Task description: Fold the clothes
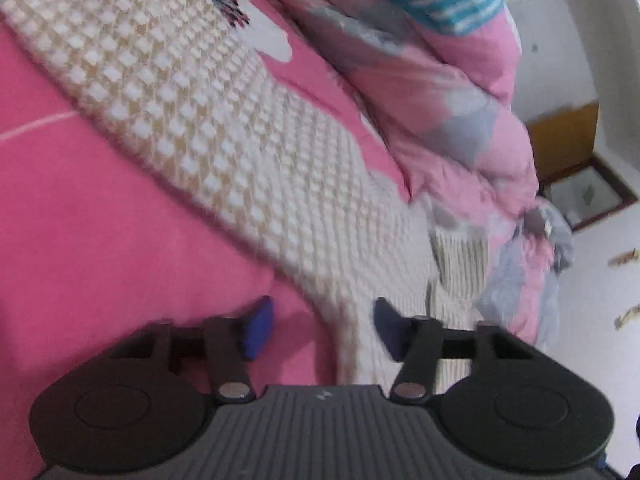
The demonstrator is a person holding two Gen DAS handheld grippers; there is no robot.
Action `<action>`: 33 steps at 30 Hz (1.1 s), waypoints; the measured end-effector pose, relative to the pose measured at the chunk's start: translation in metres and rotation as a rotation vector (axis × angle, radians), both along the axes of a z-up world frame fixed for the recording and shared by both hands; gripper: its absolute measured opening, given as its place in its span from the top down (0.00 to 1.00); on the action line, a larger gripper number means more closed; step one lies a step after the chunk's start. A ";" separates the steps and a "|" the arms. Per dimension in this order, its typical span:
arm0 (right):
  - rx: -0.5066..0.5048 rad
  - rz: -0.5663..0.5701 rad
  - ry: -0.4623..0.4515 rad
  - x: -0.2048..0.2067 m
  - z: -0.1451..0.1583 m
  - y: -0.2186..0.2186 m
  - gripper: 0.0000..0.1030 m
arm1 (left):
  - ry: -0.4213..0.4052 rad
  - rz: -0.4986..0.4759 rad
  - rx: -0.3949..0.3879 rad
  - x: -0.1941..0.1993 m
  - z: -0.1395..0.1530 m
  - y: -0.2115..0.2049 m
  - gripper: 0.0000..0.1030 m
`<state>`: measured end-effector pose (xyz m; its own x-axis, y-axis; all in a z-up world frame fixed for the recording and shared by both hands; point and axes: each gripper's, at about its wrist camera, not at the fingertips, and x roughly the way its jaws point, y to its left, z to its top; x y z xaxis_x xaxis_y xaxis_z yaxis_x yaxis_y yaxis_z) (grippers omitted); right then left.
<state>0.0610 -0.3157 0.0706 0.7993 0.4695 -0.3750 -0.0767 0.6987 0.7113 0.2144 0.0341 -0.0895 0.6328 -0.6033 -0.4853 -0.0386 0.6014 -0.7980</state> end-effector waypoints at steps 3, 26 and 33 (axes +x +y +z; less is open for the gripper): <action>-0.005 0.004 0.027 0.025 -0.009 0.005 0.52 | 0.002 0.081 -0.029 0.012 -0.015 0.000 0.85; 0.036 -0.084 0.128 0.029 -0.055 -0.022 0.52 | 0.016 0.150 0.081 0.005 0.005 0.013 0.84; -0.189 -0.033 0.097 0.077 -0.031 -0.017 0.52 | -0.162 0.145 0.258 -0.042 0.037 0.001 0.83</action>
